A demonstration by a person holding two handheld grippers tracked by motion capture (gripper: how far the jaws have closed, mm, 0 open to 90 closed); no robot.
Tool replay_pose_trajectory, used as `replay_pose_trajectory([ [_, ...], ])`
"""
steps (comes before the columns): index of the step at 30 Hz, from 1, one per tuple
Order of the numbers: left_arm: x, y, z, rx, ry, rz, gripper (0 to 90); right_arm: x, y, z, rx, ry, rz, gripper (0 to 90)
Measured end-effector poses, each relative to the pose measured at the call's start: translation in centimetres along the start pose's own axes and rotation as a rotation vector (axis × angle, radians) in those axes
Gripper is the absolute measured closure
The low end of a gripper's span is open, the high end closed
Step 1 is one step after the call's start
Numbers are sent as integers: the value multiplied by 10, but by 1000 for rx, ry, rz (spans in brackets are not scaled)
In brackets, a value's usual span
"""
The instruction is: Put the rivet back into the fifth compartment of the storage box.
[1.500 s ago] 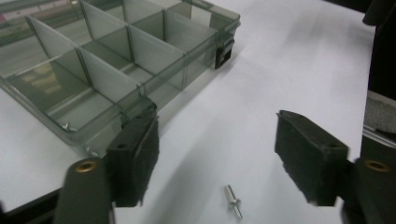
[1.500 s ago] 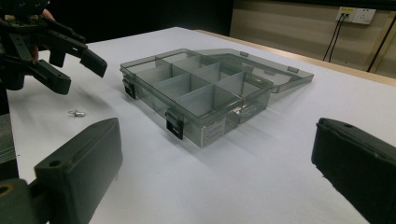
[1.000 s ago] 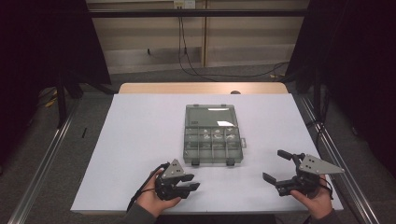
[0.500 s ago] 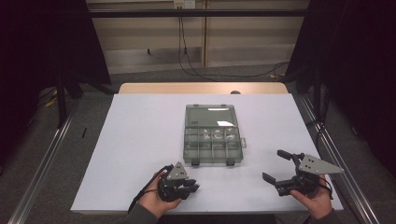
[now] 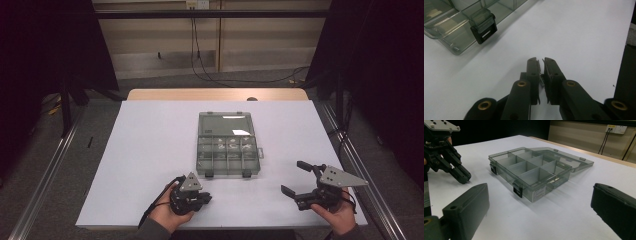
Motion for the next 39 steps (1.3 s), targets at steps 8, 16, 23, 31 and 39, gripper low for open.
replay_pose_trajectory([
  [8,2,-2,-4,-36,-25,15,831,0,-1,0,3,-2,-5,13],
  [16,5,-8,-13,-98,-40,16,831,0,-2,1,2,-2,2,13],
  [23,7,-12,-22,-146,-45,17,831,0,-3,2,2,0,4,13],
  [31,12,-15,-31,-200,-60,7,831,0,-6,3,6,6,12,13],
  [39,17,-17,-39,-253,-75,-7,832,0,-9,4,5,7,25,13],
])
Point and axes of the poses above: each handheld gripper's, and its own axes: y roughly forward along the jaws, z roughly out of its underside, x roughly to its left, the point moved 5 cm from there along y, roughly forward along the jaws, and after that the axes turned 11 degrees about -y, right-handed, at the moved point
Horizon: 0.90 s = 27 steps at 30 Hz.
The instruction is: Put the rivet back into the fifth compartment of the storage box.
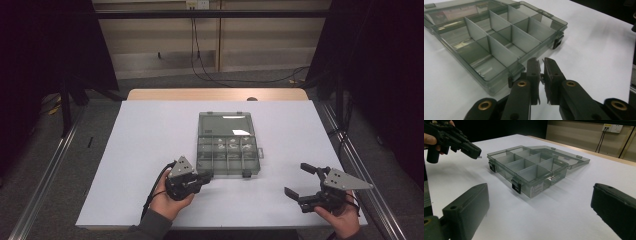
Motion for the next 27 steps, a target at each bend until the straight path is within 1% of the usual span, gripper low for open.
replay_pose_trajectory([
  [1,1,0,-1,-2,-6,-5,832,0,-1,0,5,0,-12,13],
  [2,2,0,-2,-18,-9,-10,832,0,-1,1,6,2,-13,13],
  [3,3,-1,-3,-16,-12,-14,832,1,-1,1,5,1,-12,13],
  [4,4,-1,-4,-21,-13,-12,832,0,-1,1,0,0,-2,13],
  [5,4,0,-5,-32,-15,-7,832,0,-1,1,0,0,0,13],
  [6,5,0,-5,-31,-15,-12,832,1,-2,1,0,1,0,13],
  [7,6,0,-6,-38,-20,-6,832,0,-2,1,-1,-2,0,13],
  [8,6,0,-6,-43,-23,-13,832,0,-3,1,8,-4,-8,13],
  [9,7,0,-7,-42,-19,-10,832,1,-3,2,10,0,-9,13],
  [10,7,1,-7,-49,-28,-16,832,1,-4,2,9,1,-6,13],
  [11,8,0,-7,-49,-22,-17,832,0,-4,2,6,-2,-1,13],
  [12,9,0,-8,-52,-24,-19,832,0,-4,2,5,-2,1,13],
  [15,11,0,-10,-72,-29,-24,832,0,-4,2,2,-3,7,13],
  [17,12,0,-11,-83,-32,-22,832,1,-5,2,5,-1,4,13],
  [18,11,0,-12,-92,-40,-22,832,1,-5,2,10,2,0,13],
  [20,13,-1,-13,-92,-32,-33,832,1,-6,2,11,2,-1,13],
  [21,14,-1,-13,-92,-35,-39,832,0,-5,2,5,4,8,13],
  [22,14,-1,-14,-104,-38,-29,832,0,-5,2,8,1,4,13],
  [23,15,-2,-14,-106,-39,-37,832,0,-5,2,8,0,4,13],
  [24,15,-1,-15,-115,-48,-36,832,0,-6,2,8,2,10,13],
  [26,17,-2,-16,-114,-45,-43,832,1,-5,2,9,0,8,13],
  [27,18,-2,-16,-118,-46,-39,832,1,-5,2,8,0,9,13],
])
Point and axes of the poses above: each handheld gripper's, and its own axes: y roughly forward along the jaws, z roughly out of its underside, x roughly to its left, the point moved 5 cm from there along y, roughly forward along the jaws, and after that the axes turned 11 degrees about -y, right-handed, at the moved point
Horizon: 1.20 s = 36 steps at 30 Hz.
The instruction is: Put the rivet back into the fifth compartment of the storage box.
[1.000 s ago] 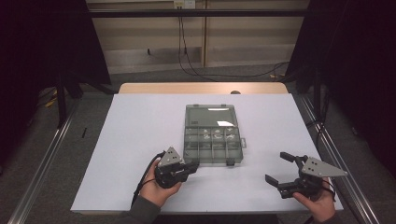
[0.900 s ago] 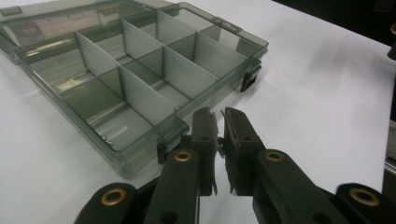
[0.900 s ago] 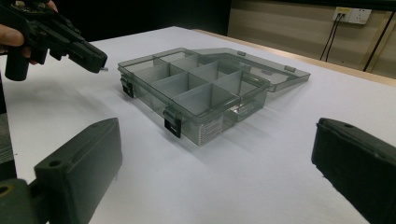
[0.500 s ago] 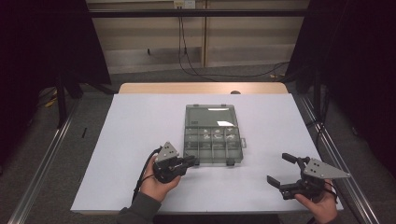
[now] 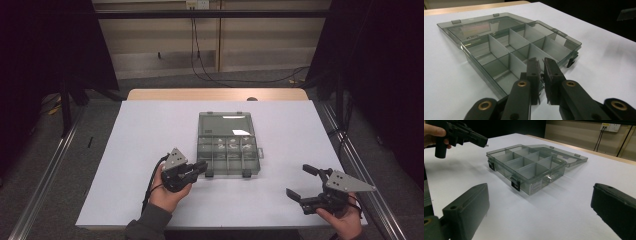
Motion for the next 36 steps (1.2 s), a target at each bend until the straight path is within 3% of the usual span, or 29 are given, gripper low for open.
replay_pose_trajectory([
  [5,2,1,-1,-9,1,-22,832,0,0,0,1,0,-2,14],
  [8,4,2,-2,-23,-3,-12,832,0,0,0,-1,1,-2,14],
  [12,7,2,-4,-32,-10,-40,832,0,0,0,-4,1,-1,14],
  [16,8,4,-4,-42,-15,-29,832,0,-1,0,-1,-5,-9,14],
  [31,11,7,-6,-67,-21,-65,831,0,-1,0,-5,0,3,14],
  [36,10,11,-5,-73,-7,-73,831,0,-2,1,3,-3,-11,14],
])
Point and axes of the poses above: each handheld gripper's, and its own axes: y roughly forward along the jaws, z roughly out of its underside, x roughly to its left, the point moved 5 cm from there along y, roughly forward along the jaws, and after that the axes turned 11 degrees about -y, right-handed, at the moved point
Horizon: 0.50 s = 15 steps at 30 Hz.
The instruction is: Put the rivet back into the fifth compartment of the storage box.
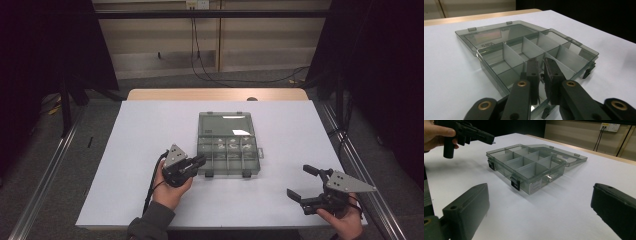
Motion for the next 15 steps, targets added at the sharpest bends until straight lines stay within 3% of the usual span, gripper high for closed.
replay_pose_trajectory([
  [7,0,7,4,11,15,-29,828,0,0,0,1,-2,-1,14],
  [15,3,9,5,11,4,-18,821,0,0,1,-2,2,13,14],
])
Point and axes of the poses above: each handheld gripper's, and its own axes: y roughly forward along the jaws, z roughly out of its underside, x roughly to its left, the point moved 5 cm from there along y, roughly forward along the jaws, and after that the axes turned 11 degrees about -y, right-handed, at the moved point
